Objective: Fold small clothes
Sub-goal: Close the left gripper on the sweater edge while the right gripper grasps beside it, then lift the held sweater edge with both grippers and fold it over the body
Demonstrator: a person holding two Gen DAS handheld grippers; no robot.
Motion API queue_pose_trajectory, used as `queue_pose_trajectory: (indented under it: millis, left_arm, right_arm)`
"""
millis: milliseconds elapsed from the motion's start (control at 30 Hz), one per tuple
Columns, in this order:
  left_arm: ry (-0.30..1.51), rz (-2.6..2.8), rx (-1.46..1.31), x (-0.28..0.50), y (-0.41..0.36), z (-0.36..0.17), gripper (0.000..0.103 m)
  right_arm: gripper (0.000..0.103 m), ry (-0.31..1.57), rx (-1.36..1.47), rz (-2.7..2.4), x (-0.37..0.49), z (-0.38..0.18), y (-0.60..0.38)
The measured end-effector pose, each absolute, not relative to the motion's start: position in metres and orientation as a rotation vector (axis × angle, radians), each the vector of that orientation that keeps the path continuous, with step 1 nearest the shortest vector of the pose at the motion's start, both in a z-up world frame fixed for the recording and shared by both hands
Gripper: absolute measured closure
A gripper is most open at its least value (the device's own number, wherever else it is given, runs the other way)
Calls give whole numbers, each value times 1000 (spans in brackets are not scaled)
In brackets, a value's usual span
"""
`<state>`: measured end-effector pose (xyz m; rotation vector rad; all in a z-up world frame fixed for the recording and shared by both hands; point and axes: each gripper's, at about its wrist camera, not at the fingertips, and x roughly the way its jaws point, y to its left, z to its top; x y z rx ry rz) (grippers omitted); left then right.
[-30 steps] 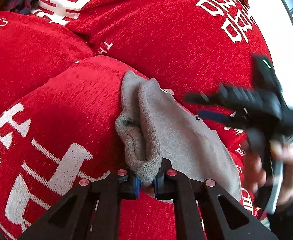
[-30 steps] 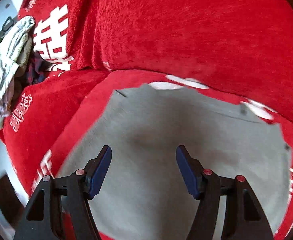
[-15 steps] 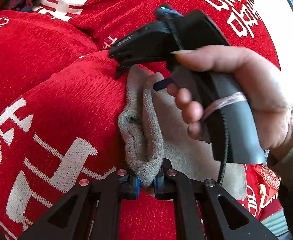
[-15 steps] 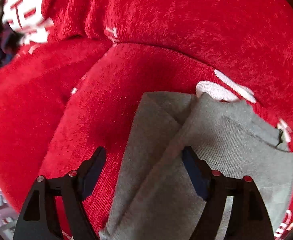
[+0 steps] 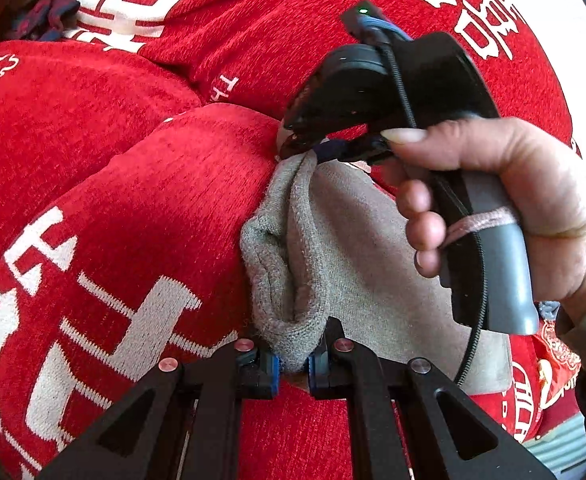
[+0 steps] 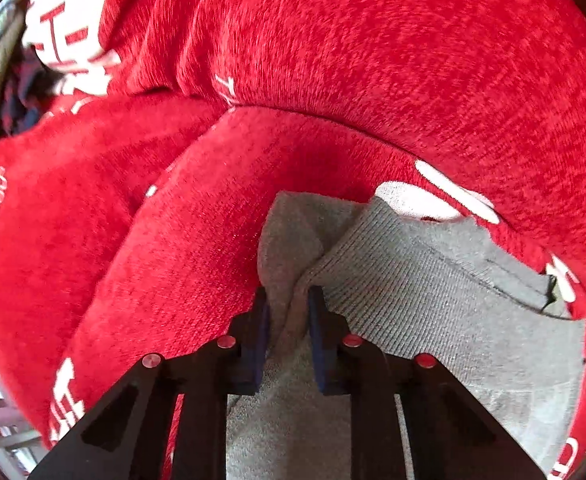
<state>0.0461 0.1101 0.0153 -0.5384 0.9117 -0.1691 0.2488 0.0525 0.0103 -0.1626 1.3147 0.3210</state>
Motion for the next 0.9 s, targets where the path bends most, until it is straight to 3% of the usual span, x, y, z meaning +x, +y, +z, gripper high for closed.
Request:
queue_pose_trajectory:
  millis: [900]
  left_arm:
    - [875, -152, -252, 34, 41, 96, 93]
  right_arm:
    - [87, 1158, 190, 494, 239, 91, -71]
